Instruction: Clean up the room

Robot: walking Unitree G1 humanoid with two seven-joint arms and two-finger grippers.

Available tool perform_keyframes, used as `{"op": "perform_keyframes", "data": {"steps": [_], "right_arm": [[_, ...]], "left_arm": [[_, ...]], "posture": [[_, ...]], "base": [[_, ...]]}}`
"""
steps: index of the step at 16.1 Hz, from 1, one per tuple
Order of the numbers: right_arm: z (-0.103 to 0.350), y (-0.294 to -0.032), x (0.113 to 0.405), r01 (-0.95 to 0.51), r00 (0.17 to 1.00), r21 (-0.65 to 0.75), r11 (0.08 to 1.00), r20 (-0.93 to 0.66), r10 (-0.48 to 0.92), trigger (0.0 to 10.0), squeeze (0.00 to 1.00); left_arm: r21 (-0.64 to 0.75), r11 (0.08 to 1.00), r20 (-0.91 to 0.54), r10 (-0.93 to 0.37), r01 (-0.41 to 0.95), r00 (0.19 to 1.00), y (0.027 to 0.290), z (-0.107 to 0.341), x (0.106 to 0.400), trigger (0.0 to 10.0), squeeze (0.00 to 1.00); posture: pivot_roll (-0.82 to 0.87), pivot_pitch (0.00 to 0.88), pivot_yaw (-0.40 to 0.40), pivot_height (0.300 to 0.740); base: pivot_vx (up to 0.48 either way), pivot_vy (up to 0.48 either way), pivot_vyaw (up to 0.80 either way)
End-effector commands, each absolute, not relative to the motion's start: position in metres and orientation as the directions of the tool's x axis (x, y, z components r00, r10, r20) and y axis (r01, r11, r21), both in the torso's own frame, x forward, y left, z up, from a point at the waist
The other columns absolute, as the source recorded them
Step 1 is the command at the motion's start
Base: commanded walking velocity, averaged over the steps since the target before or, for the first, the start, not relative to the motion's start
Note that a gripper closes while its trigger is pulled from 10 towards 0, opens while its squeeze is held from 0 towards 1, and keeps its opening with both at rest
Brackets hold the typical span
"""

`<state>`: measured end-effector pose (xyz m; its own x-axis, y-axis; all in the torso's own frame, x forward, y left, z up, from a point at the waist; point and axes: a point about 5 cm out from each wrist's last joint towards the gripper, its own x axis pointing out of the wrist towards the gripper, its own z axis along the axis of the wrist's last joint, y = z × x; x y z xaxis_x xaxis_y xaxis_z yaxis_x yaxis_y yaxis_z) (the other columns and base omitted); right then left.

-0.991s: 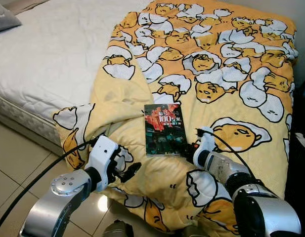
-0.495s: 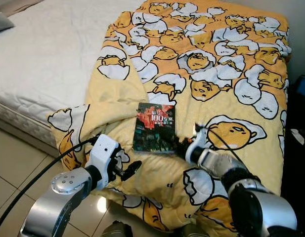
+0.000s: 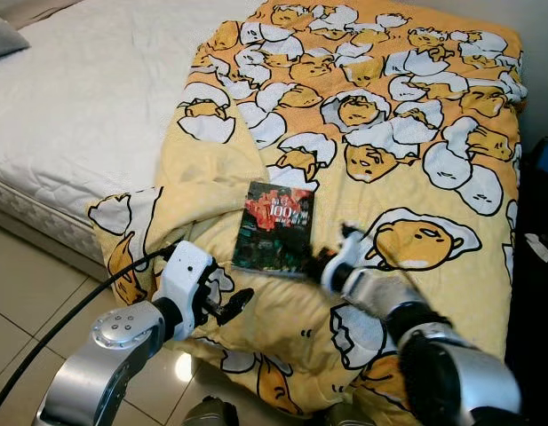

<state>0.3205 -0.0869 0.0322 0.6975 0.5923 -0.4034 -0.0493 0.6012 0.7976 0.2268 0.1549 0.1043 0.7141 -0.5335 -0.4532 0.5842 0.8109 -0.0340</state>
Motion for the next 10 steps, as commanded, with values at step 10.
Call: {"op": "perform_keyframes", "data": {"steps": [10], "right_arm": [[0.008,-0.083,0.306,0.038,0.653,0.631,0.775,-0.603,0.459,10.0,0.0]], "left_arm": [[-0.009,0.821,-0.487,-0.503,0.571,0.714,0.162,0.102,0.224,10.0,0.0]], "posture": [[0.1,0.124,-0.002,0.74]], "base": [[0.0,0.0,0.0]]}}
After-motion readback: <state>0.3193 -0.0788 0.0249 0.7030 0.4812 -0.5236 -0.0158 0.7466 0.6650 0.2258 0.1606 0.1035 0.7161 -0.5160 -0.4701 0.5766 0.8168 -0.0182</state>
